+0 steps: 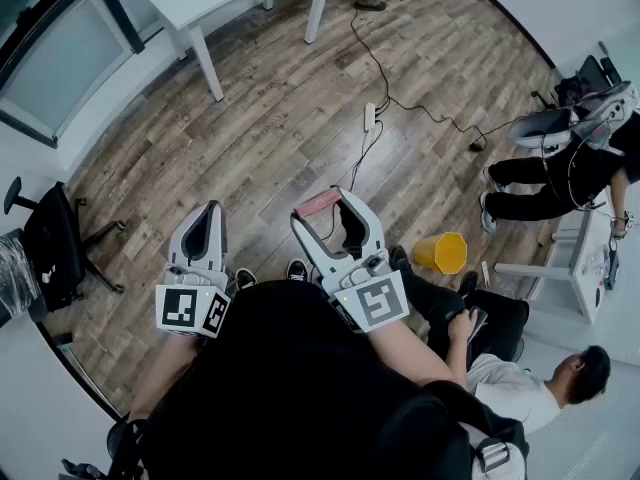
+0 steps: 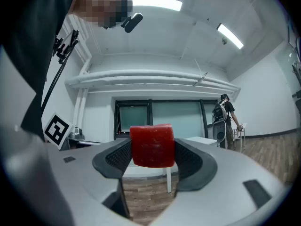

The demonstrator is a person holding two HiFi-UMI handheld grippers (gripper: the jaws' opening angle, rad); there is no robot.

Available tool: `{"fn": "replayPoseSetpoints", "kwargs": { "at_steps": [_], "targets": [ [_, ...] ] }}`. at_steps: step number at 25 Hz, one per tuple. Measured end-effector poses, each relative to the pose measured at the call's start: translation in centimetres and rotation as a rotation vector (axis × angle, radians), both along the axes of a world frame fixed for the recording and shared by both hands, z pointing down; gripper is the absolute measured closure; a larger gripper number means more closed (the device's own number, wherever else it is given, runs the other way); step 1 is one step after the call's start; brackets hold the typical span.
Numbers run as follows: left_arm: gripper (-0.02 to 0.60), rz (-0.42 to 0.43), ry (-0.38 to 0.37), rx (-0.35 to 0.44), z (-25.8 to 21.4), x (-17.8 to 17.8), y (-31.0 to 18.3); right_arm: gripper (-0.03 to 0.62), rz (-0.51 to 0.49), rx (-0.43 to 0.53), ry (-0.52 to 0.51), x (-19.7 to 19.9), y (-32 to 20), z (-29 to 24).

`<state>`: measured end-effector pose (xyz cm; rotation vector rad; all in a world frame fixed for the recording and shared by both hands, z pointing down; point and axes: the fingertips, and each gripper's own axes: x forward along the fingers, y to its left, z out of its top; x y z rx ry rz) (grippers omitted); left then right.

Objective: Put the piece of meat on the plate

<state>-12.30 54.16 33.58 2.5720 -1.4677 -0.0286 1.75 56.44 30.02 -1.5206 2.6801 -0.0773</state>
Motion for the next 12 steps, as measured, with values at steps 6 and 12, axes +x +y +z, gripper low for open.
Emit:
{"fn": "replayPoseSetpoints", "kwargs": {
  "at_steps": [6, 12],
  "targets": [
    [0.578, 0.008, -0.002, 0.000, 0.3, -0.7, 0.6, 0.313, -0.023, 0.020, 0.016, -1.7, 0.2, 0.0],
    [0.578, 0.010, 0.004, 0.008, 0.3, -3.4, -0.1, 0.313, -0.005, 0.014, 0.041, -4.3, -0.5, -0.1]
  ]
}}
